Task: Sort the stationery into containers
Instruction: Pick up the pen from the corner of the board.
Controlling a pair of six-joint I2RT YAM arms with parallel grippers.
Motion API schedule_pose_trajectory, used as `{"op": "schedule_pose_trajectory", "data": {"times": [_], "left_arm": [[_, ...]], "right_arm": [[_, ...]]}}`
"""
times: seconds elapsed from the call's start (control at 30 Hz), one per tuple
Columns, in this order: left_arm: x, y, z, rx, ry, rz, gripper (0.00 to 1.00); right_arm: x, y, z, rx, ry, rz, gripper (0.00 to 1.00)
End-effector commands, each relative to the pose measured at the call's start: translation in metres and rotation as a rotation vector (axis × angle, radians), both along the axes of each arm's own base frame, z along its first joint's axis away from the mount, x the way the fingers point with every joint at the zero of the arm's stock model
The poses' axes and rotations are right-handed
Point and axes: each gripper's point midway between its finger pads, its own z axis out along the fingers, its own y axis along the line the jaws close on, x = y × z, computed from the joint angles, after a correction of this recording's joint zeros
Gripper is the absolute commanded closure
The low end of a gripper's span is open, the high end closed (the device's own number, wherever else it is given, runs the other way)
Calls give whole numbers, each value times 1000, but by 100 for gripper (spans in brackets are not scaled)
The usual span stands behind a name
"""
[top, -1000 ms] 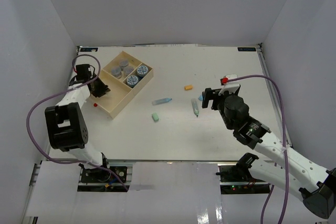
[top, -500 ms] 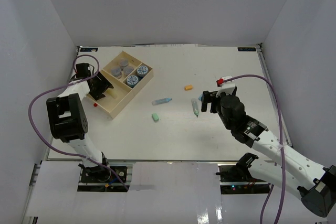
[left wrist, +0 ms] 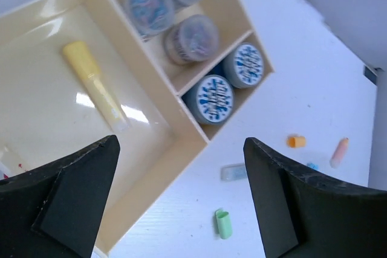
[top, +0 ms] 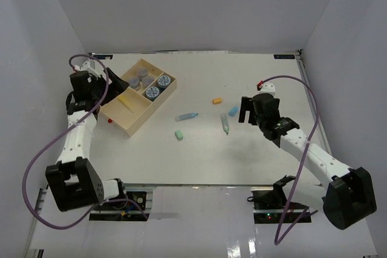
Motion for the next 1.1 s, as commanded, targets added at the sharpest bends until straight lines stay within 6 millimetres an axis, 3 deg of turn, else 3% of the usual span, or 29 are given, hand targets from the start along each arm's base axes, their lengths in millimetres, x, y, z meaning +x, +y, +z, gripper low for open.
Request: {"op": "schedule_pose_trajectory", "data": {"times": [0.0,0.03,0.1,0.13,0.17,0.27,0.33,0.43,0.57,0.67,1.07], "left_arm": [[-17,-25,31,43,-172,-154,5],[-24,-31,36,60,-225,-179,5],[-33,-43,37,74,-266,-227,5],[-39,-47,33,78,-292,-241,5],[-44,-53,30,66,-300,-263,5],[-52,-61,33,53,-307,-274,4],[-53,-62,35,63,-320,-269,4],[-55,-62,36,65,-317,-269,4],[-55,-61,38,72,-320,-261,4],[-57,-65,40,61,-323,-275,4],[-57,-68,40,49,-322,-286,4]], "right_arm": [[23,-19,3,64,35,-118,2],[32,-24,7,73,32,-142,1],[45,-38,-4,78,77,-209,0],[56,-41,5,89,64,-231,0],[63,-49,-5,75,97,-268,0],[88,-59,-9,66,109,-340,9],[99,-64,-14,62,119,-379,11],[113,-72,-41,49,197,-449,18],[130,-76,-49,68,205,-495,25],[138,-74,-58,70,228,-500,26],[136,-69,-96,67,314,-502,34]]}}
